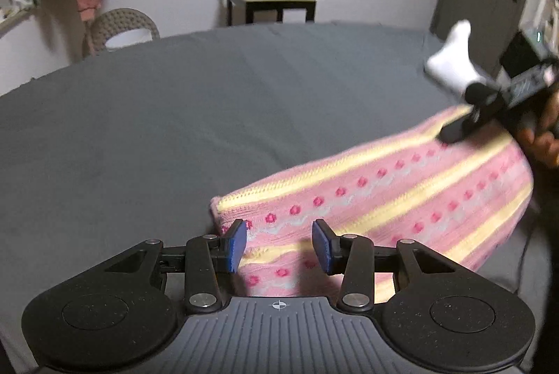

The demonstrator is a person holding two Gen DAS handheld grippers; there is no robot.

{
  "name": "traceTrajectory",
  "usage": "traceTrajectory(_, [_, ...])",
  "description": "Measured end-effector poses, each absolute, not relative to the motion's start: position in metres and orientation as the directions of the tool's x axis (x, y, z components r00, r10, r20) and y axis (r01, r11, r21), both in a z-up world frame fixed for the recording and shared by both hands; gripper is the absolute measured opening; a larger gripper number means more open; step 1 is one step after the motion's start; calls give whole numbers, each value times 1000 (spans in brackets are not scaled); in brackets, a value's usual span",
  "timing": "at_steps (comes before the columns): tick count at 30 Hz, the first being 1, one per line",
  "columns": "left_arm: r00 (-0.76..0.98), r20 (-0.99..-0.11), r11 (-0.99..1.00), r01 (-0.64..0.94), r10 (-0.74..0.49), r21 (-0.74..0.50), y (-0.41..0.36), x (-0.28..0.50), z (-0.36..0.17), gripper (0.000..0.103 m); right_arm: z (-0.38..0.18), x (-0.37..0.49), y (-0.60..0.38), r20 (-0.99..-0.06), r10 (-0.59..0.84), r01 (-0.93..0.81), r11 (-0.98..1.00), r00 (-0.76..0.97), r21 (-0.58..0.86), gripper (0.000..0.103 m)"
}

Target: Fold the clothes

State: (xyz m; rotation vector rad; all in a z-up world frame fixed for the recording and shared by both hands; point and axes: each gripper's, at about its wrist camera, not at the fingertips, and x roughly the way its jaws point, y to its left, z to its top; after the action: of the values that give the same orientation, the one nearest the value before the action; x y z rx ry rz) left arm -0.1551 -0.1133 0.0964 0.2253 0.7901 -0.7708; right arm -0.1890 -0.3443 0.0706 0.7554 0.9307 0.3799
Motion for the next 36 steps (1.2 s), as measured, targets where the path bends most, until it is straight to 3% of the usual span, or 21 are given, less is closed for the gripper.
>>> traceTrajectory(5, [429, -646, 649, 748, -631, -138, -122, -178, 106, 43, 62, -184, -340, -585, 575, 56, 684, 572, 728, 52])
traceTrajectory(11, [424, -687, 657, 747, -590, -103, -134, -190, 89, 43, 45, -175, -342, -573, 578, 90, 654, 581, 751, 51])
traceTrajectory(13, [441, -696, 691, 714, -567, -111, -130, -188, 85, 61, 46, -175, -345, -573, 578, 91, 653, 581, 751, 50])
traceTrajectory(14, [448, -699, 706, 699, -557, -114, -127, -189, 84, 64, 47, -176, -347, -572, 579, 96, 650, 582, 754, 51])
traceTrajectory(19, [462, -701, 729, 674, -544, -121, -114, -198, 89, 65, 63, -190, -356, -561, 562, 98, 648, 608, 755, 57])
traceTrajectory(24, [437, -637, 697, 679, -635, -229, -100, -211, 100, 65, 93, -208, -364, -509, 532, 24, 675, 677, 738, 58])
traceTrajectory(29, [365, -576, 610, 727, -732, -314, -102, -222, 101, 65, 116, -216, -343, -357, 675, -232, 619, 646, 751, 59])
traceTrajectory(31, [342, -583, 592, 742, -737, -314, -109, -225, 98, 65, 115, -213, -330, -323, 738, -292, 571, 593, 767, 65])
traceTrajectory(33, [321, -594, 581, 750, -737, -315, -116, -227, 92, 65, 105, -205, -317, -342, 772, -285, 546, 535, 788, 66])
traceTrajectory(36, [321, -616, 589, 752, -720, -296, -121, -232, 82, 65, 87, -195, -307, -441, 753, -223, 596, 488, 771, 63])
